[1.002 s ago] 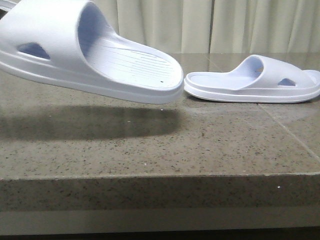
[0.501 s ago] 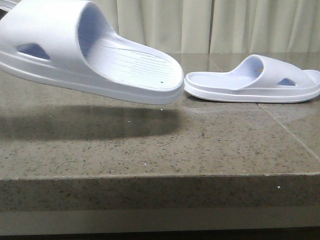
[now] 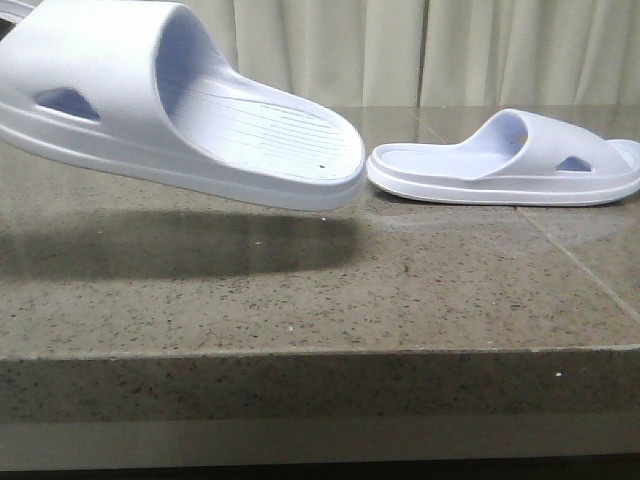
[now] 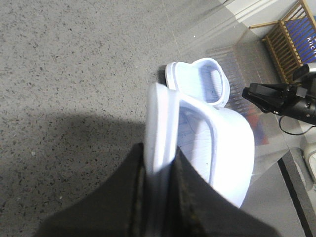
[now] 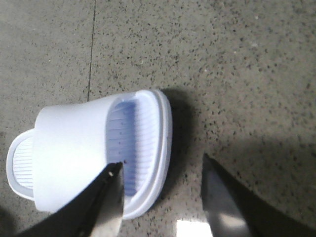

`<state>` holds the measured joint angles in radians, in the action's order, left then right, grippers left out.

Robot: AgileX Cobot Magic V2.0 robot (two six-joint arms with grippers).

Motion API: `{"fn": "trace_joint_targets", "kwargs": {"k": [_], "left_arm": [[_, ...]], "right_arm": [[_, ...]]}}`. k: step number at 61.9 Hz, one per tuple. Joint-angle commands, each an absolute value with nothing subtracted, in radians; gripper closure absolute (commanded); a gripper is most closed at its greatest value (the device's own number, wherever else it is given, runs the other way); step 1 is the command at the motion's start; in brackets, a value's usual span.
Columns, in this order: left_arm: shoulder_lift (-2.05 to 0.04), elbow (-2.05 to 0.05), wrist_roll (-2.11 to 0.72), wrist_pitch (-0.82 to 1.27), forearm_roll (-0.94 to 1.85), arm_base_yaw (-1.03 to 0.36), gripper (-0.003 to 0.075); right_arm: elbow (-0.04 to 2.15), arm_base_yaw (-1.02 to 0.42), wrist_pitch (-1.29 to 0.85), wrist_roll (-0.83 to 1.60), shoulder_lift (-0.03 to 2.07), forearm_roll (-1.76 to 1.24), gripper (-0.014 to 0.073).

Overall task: Insert blue slippers together front up
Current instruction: 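Lower the right gripper onto the heel of the second slipper and close, then lift the second slipper with the right gripper and swing it over the first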

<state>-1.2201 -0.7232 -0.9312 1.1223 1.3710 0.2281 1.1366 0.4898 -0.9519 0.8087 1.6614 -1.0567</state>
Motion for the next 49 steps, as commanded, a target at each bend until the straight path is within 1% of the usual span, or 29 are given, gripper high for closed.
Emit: {"fn": "trace_joint_targets", "kwargs": {"k": [1, 6, 11, 30, 33, 38, 41, 44, 49], "left_arm": [[-1.196, -0.745, -0.938, 1.150, 1.453, 0.220, 0.0741], [-1.196, -0.745, -0.938, 1.150, 1.453, 0.220, 0.0741], [-1.196, -0.745, -0.938, 1.150, 1.453, 0.220, 0.0741], [-1.196, -0.745, -0.938, 1.150, 1.453, 0.220, 0.0741], [-1.196, -0.745, -0.938, 1.150, 1.453, 0.220, 0.0741], [-1.196, -0.745, -0.938, 1.150, 1.453, 0.220, 0.0741], [-1.196, -0.745, -0.938, 1.150, 1.453, 0.220, 0.0741], [-1.196, -0.745, -0.938, 1.150, 1.453, 0.220, 0.0741], [-1.196, -0.745, -0.938, 1.150, 1.453, 0.220, 0.0741]], "right_arm": [[1.204, 0.475, -0.980, 0.830, 1.664, -1.125, 0.0232], [1.235, 0.458, -0.985, 0.830, 1.699, -1.125, 0.0269], [1.258, 0.438, -0.992, 0.830, 1.731, -1.127, 0.0284], [1.274, 0.355, -0.989, 0.830, 1.816, -1.133, 0.0290], [1.274, 0.346, -0.995, 0.830, 1.822, -1.133, 0.0323], [1.274, 0.332, -1.006, 0.830, 1.827, -1.133, 0.0421], [1.274, 0.327, -1.010, 0.830, 1.827, -1.135, 0.0499], [1.274, 0.327, -1.013, 0.830, 1.827, -1.139, 0.0560], [1.274, 0.328, -1.017, 0.830, 1.826, -1.152, 0.0638]]}}
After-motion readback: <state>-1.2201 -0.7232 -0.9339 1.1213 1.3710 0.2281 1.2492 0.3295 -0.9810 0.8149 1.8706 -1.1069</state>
